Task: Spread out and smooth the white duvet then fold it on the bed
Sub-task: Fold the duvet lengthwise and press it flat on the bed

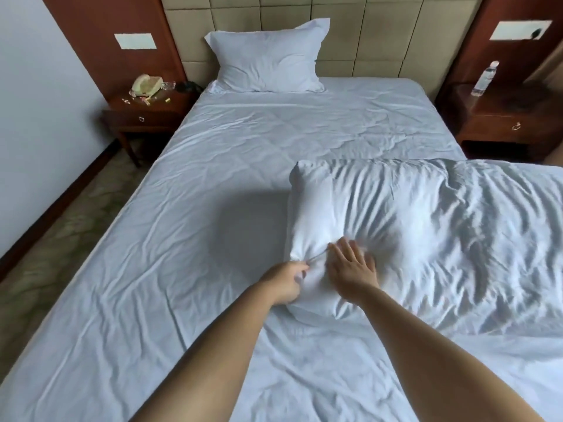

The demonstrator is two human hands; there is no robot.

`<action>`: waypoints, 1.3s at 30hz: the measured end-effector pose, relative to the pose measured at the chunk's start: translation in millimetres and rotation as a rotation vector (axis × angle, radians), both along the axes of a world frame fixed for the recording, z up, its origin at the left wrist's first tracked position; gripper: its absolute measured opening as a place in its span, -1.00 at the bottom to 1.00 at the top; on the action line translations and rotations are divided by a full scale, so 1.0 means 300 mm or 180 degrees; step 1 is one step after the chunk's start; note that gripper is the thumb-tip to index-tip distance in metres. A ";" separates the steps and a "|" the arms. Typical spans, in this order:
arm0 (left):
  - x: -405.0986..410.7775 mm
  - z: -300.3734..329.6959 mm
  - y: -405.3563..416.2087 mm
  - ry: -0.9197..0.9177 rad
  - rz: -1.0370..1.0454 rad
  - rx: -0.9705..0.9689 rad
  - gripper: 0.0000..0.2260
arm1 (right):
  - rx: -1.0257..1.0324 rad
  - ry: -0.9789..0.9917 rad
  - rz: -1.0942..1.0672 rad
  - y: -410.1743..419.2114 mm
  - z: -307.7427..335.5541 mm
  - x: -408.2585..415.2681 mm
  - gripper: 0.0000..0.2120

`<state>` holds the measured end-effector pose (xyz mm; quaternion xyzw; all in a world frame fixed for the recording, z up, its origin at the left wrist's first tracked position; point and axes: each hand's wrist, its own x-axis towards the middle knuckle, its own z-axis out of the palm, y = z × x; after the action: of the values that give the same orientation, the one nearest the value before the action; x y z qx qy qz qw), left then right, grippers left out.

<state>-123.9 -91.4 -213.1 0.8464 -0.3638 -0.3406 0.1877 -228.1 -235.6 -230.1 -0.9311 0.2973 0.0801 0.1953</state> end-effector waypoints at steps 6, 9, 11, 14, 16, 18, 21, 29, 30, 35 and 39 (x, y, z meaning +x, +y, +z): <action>0.154 -0.036 -0.015 0.1311 0.1715 -0.0582 -0.68 | -0.0304 -0.0101 -0.0796 0.102 -0.043 0.122 -0.40; 0.233 -0.030 -0.064 0.1323 0.2171 -0.0751 -0.67 | -0.0558 -0.0404 -0.1027 0.138 0.012 0.240 -0.31; 0.280 -0.045 -0.068 0.1276 0.2159 -0.0739 -0.67 | -0.0748 -0.0437 -0.0811 0.174 0.007 0.287 -0.36; 0.374 -0.090 -0.024 0.1142 0.1780 -0.0405 -0.72 | -0.1367 -0.0350 -0.0191 0.211 -0.047 0.273 -0.32; 0.425 -0.119 0.015 0.1091 0.1554 -0.0145 -0.71 | -0.1575 -0.0188 -0.0251 0.234 -0.090 0.246 -0.32; 0.465 -0.142 0.042 0.1152 0.1332 0.0045 -0.71 | -0.1551 0.0011 -0.0729 0.307 -0.110 0.239 -0.42; 0.500 -0.192 0.069 0.1464 0.1230 0.0065 -0.69 | -0.1511 0.0388 -0.1226 0.409 -0.147 0.272 -0.40; 0.468 -0.419 0.033 0.2645 0.1540 0.0105 -0.43 | -0.1276 0.0793 -0.1563 0.452 -0.317 0.302 0.12; 0.465 -0.448 0.018 0.2728 0.1612 0.0100 -0.49 | -0.1223 0.0845 -0.1518 0.451 -0.350 0.311 0.10; 0.433 -0.594 -0.052 0.2905 0.1746 0.0118 -0.45 | -0.1237 0.1356 -0.1262 0.413 -0.499 0.291 0.07; 0.387 -0.673 -0.139 0.3388 0.1850 -0.0088 -0.18 | -0.1572 0.1643 -0.1215 0.382 -0.586 0.294 -0.03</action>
<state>-7.7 -133.1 -415.1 0.6220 0.0218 -0.6472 0.4401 -140.0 -121.0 -405.9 -0.8274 0.5145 0.1997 -0.1039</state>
